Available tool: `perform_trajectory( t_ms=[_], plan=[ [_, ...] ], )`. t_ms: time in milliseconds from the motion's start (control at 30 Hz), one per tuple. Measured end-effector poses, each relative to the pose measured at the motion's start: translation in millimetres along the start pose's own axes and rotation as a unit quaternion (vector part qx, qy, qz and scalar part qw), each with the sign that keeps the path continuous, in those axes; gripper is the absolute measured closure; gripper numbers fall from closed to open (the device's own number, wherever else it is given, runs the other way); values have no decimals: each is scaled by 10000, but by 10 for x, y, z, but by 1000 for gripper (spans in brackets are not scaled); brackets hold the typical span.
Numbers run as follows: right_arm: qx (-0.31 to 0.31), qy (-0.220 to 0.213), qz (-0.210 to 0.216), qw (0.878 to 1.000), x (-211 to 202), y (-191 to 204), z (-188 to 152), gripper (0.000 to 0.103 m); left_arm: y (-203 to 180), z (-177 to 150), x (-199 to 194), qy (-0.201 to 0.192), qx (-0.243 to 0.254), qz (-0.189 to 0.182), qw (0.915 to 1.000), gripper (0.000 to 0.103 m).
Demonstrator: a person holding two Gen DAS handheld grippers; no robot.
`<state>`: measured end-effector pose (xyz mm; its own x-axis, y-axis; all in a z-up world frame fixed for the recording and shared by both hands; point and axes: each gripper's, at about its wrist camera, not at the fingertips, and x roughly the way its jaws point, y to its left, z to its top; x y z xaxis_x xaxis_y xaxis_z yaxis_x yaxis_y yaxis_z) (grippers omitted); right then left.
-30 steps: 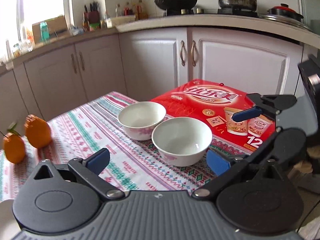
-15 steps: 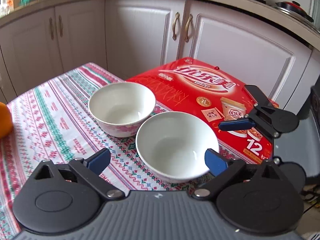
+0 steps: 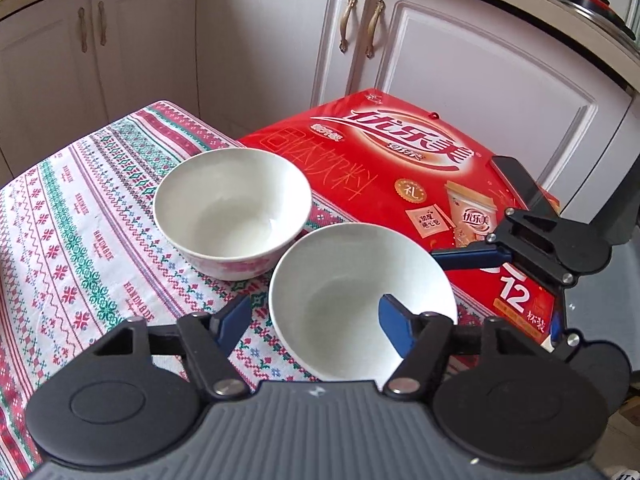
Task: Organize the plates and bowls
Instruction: 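Close the left gripper on the rim of another white bowl, then carry the held bowl with the left gripper and lower it onto another bowl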
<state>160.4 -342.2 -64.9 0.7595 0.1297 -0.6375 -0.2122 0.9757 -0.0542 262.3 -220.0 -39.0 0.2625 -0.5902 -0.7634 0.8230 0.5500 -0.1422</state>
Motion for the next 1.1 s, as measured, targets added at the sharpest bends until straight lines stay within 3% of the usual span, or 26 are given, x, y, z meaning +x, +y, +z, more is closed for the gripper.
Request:
perform_trajectory(
  t_ms=[200, 467, 1100],
  plan=[
    [-33, -12, 106, 9999, -4, -6, 2, 14, 0, 59, 68, 166, 107, -93, 9998, 44],
    [-70, -30, 219, 9997, -1, -13, 12, 19, -3, 89, 97, 222, 150, -173, 9995, 45],
    [-179, 13, 202, 9996, -79, 66, 56, 19, -54, 37, -50, 202, 210, -157, 9995, 49]
  ],
)
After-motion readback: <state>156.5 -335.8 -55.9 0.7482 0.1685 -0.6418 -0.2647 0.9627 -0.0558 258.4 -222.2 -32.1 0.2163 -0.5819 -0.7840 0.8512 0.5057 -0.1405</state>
